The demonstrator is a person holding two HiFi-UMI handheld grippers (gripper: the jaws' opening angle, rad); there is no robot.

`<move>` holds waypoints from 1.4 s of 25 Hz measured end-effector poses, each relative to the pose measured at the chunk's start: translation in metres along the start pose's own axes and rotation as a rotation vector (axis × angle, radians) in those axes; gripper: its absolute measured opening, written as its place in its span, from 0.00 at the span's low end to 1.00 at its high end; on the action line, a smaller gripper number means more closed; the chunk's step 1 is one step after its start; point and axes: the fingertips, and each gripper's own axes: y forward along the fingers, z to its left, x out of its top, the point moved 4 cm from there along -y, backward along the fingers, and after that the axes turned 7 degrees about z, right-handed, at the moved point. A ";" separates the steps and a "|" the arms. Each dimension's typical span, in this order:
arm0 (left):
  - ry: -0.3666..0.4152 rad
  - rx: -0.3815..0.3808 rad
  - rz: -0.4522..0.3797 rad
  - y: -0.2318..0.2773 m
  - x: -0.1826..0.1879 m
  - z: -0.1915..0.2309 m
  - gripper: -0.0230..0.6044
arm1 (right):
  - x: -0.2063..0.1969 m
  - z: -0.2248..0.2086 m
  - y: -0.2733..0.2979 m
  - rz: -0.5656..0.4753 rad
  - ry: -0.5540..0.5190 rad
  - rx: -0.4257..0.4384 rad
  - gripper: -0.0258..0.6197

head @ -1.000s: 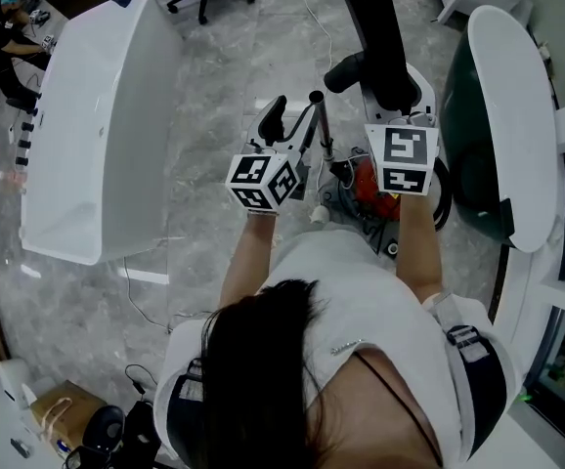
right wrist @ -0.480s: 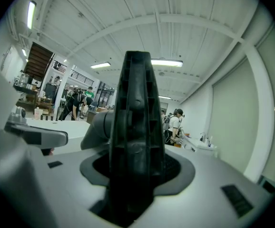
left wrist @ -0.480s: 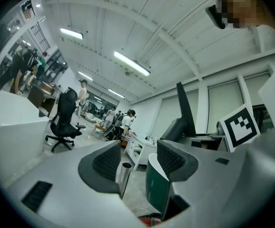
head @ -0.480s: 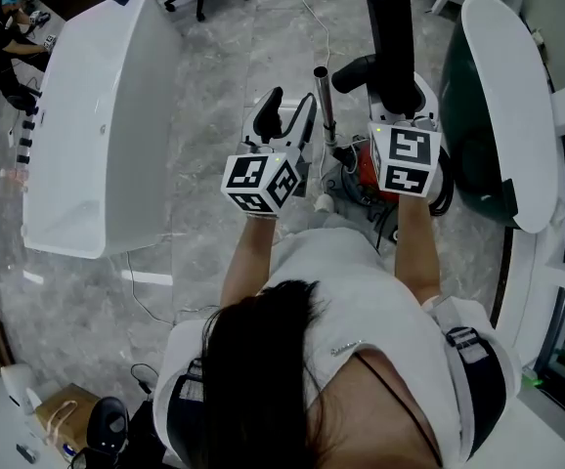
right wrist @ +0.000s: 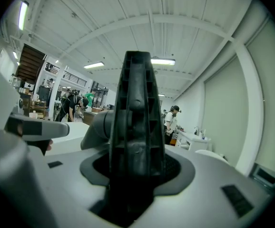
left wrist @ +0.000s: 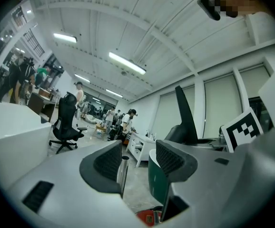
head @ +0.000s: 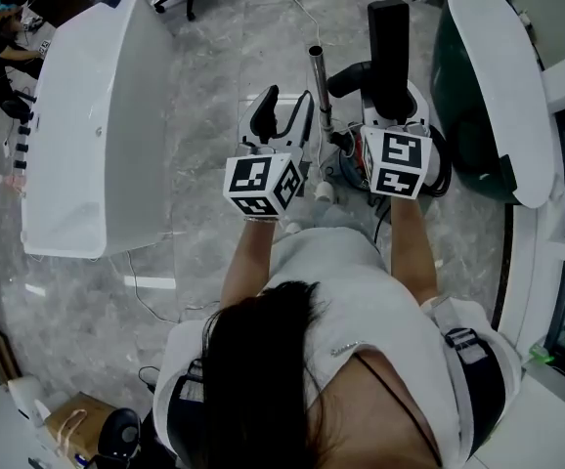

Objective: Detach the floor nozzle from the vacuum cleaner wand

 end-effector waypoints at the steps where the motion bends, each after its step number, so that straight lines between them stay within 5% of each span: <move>1: 0.005 0.003 0.008 -0.003 -0.002 -0.002 0.40 | -0.004 0.002 -0.004 0.005 0.002 -0.005 0.37; 18: 0.108 0.043 0.088 -0.045 -0.024 -0.021 0.08 | -0.045 0.035 -0.054 0.065 0.021 -0.028 0.37; 35: 0.113 0.056 0.227 -0.053 -0.058 -0.030 0.04 | -0.081 0.052 -0.061 0.136 0.098 0.022 0.37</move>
